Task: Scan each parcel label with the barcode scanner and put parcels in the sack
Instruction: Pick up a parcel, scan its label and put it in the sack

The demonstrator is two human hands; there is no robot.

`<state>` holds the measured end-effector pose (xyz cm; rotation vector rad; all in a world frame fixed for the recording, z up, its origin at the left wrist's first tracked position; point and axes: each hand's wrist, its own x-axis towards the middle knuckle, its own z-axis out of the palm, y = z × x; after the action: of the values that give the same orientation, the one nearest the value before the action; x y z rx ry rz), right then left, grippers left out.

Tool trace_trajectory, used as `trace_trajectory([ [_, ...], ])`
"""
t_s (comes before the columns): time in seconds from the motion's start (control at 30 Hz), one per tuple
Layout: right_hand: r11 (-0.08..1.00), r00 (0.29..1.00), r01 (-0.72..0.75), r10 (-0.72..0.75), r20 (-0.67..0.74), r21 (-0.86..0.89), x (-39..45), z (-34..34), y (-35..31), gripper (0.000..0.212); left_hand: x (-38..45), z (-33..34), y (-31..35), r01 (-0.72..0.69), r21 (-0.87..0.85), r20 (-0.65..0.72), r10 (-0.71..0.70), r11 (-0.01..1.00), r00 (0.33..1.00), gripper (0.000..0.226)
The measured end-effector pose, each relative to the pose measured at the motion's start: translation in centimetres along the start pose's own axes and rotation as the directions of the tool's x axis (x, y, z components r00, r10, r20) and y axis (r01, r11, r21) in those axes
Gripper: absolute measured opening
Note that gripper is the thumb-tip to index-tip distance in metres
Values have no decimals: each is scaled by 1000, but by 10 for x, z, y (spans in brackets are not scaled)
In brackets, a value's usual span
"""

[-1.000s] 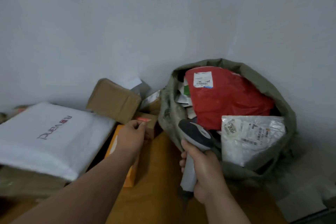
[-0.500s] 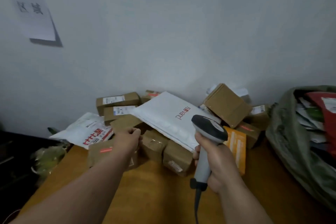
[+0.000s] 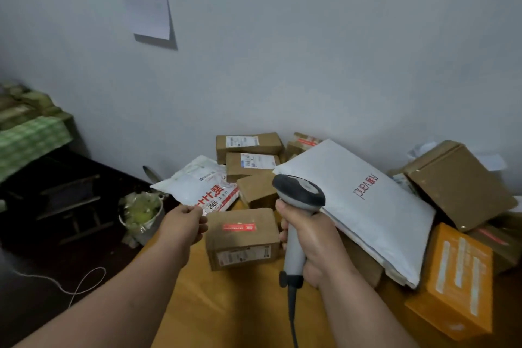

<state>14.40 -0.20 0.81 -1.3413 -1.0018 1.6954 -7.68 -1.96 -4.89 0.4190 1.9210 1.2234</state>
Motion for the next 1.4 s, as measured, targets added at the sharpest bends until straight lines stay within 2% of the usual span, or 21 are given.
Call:
trace_trajectory([
  [0.23,990,996,-83,81,-26,-110,64,77,19,33,101,-23,-1,155,-68,-55,-159,985,986,16],
  [0.4,981,984,-98,70,-165,-167,113,126,29,34,171,-21,1,339,-76,-41,-343,938,939,37],
  [0.47,975,977,-109,69,-203,-194,127,139,31,30,191,-16,1,414,-95,-3,-416,905,909,47],
  [0.57,976,978,-124,89,-187,-180,138,151,37,20,213,-9,3,512,-164,30,-515,843,857,57],
  [0.7,971,973,-158,122,-195,-179,148,162,45,12,247,-4,1,560,-275,49,-570,782,820,66],
  [0.83,965,961,-192,148,-233,-179,154,168,52,10,271,-3,-5,632,-349,148,-625,692,767,50],
  [0.93,965,949,-204,153,-276,-165,151,170,55,15,270,-6,-3,594,-354,151,-583,722,799,47],
  [1.07,973,934,-193,142,-328,-130,143,175,55,23,257,-20,-3,478,-386,133,-465,789,875,21],
  [1.23,977,941,-138,79,-329,-161,124,184,50,26,231,-56,13,261,-392,82,-249,882,965,26],
  [1.33,991,944,-102,68,-323,-91,101,187,45,31,209,-84,24,144,-407,34,-143,902,989,10],
  [1.4,997,953,-64,46,-301,-50,80,187,42,31,193,-103,32,119,-437,28,-119,892,992,13],
])
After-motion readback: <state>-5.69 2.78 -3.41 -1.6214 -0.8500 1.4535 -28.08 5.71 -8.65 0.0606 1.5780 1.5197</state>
